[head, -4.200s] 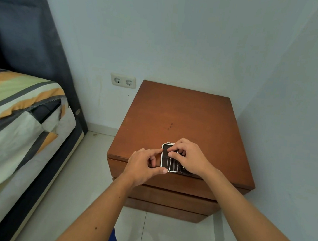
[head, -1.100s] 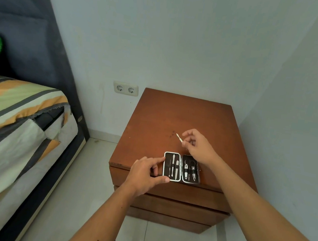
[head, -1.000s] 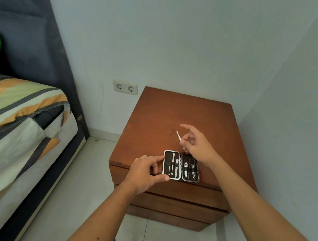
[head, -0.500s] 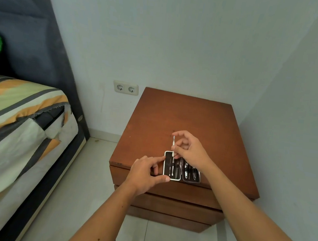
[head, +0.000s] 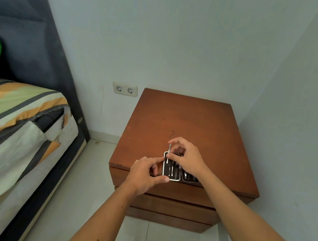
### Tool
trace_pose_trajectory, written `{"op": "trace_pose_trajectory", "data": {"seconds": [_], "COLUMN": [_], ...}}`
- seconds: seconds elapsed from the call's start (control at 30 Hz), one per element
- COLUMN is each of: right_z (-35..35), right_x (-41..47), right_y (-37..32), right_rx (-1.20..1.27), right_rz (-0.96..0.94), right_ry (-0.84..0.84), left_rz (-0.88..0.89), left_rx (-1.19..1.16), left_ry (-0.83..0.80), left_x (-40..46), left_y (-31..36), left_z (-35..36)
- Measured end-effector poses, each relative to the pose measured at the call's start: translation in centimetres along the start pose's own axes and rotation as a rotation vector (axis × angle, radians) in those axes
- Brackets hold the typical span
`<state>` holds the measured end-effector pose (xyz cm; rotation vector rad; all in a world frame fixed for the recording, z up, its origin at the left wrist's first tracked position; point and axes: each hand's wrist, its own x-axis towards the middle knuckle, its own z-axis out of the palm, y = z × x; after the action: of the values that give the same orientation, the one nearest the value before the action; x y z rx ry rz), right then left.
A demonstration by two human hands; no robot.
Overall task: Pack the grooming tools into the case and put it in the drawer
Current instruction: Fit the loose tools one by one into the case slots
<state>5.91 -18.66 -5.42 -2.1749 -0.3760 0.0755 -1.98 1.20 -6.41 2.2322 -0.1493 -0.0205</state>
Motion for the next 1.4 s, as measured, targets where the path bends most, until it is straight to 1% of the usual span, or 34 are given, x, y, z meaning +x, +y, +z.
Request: {"op": "trace_pose_trajectory", "data": {"seconds": [0.1,0.17,0.37,0.47,0.8,1.17,1.27,1.4], "right_z": [-0.1,-0.3,-0.7,-0.8,0.0,-0.4,-1.4,-4.0], "right_x": [0.0,0.0,-0.6,-1.0,-2.3,-2.5,-2.8,-3.4], "right_y": [-0.1,-0.1,-0.3,-0.4,-0.3,-0.5,-0.3,0.5], "right_rx": [-0.059,-0.131,-0.31,-0.338,-0.354,-0.355,-0.31,-0.261], "right_rz": [-0.007,-0.016,-0.029,-0.038,-0.054,-0.048,-0.044,0.02], "right_ry": [0.029,0.011,-0.172,-0.2,-0.13,-0.137,-0.086,0.037], "left_rz": [0.002,0.004,0.005,0.016,0.028,0.039,0.032,0.02], "left_rx": [0.005,0.008,0.011,0.019,0.006,0.017,0.005,0.003], "left_ry": [-0.002,0.0,0.006,0.004,0.003,0.002,-0.001,-0.004], "left_x": [0.0,0.0,0.1,0.1,0.2,0.2,0.2,0.2], "left_y": [0.0,-0.1,0.0,-0.2,-0.3,-0.3,-0.5,-0.6], "left_z": [0.0,0.0,0.0,0.0,0.1,0.2,0.2,0.2]}}
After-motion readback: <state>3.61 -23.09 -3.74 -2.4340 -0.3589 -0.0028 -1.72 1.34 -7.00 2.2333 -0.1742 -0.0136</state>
